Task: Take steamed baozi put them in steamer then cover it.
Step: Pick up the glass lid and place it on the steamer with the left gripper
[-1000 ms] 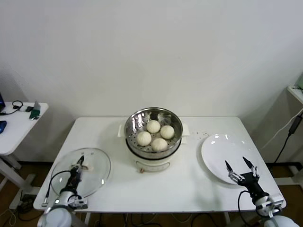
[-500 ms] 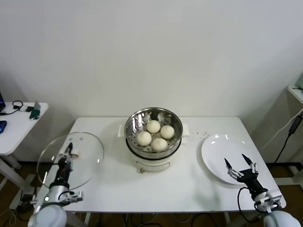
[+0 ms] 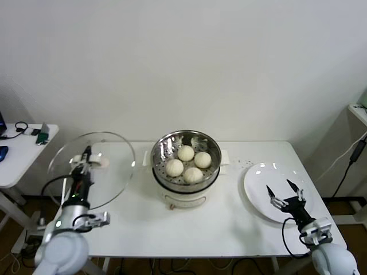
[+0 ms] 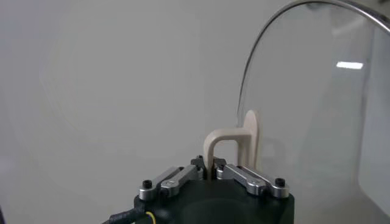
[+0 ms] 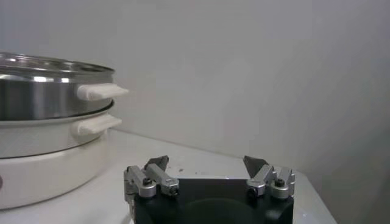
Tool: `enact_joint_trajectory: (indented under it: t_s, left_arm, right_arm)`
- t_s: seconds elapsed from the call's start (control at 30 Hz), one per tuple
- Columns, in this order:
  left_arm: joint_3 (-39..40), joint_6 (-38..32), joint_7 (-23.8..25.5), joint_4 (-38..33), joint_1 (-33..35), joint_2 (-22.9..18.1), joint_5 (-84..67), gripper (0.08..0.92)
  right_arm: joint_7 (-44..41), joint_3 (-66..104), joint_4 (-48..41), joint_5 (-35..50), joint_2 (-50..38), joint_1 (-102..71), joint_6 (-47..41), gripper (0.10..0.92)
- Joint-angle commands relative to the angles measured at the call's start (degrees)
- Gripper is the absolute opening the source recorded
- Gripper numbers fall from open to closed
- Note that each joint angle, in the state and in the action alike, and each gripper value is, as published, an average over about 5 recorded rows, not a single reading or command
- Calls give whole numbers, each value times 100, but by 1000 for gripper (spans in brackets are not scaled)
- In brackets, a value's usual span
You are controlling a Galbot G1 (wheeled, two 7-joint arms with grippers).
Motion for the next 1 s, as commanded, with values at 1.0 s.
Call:
enact_joint_trajectory:
  t_s: [1.0]
  left_arm:
    - [3918,1686,1753,2633,-3898,-2924,1227,151]
  right_arm:
    - [133,-6,-169,-287,98,289,2,823]
